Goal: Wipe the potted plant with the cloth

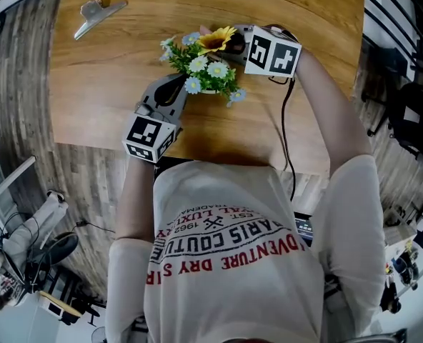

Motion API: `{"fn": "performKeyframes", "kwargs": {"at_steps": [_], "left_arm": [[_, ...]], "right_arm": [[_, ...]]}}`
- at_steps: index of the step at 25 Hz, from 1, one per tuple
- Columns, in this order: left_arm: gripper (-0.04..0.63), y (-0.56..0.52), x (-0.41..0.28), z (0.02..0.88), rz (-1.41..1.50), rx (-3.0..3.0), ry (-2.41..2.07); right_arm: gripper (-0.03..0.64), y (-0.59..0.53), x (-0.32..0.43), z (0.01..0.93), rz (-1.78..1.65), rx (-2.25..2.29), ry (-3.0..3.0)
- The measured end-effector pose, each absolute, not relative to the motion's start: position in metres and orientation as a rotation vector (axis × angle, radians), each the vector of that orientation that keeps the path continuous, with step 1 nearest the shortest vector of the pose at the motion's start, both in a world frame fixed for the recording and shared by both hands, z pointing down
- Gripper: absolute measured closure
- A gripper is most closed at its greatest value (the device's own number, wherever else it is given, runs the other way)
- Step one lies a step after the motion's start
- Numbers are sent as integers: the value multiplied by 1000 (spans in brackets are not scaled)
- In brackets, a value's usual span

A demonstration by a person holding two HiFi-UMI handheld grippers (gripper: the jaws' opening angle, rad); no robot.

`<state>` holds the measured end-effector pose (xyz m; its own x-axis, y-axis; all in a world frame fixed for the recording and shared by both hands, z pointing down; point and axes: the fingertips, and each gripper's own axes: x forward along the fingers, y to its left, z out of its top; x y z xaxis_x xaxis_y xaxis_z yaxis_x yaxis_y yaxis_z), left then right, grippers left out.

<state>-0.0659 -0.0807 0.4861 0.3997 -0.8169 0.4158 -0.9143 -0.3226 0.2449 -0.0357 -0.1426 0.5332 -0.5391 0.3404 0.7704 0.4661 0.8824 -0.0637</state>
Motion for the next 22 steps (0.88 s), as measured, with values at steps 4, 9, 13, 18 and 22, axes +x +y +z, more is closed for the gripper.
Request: {"fn": "performKeyframes", "kwargs": {"at_steps": [4, 9, 13, 18, 22], "left_arm": [[580, -80, -66, 485, 266, 2202, -1486], [580, -81, -65, 484, 265, 2198, -1490], [580, -81, -66, 485, 269, 2191, -1495], [580, -81, -67, 486, 280, 2193, -1493], [580, -80, -68, 486, 287, 2193, -1493]], "right_arm": [[580, -139, -31, 536, -387, -750, -2009], [580, -137, -27, 534, -481, -852, -1862], [580, -136, -22, 535, -495, -865, -1816], [580, -132, -6, 541, -455, -840, -1798], [580, -129, 3, 547, -419, -783, -1832]]}}
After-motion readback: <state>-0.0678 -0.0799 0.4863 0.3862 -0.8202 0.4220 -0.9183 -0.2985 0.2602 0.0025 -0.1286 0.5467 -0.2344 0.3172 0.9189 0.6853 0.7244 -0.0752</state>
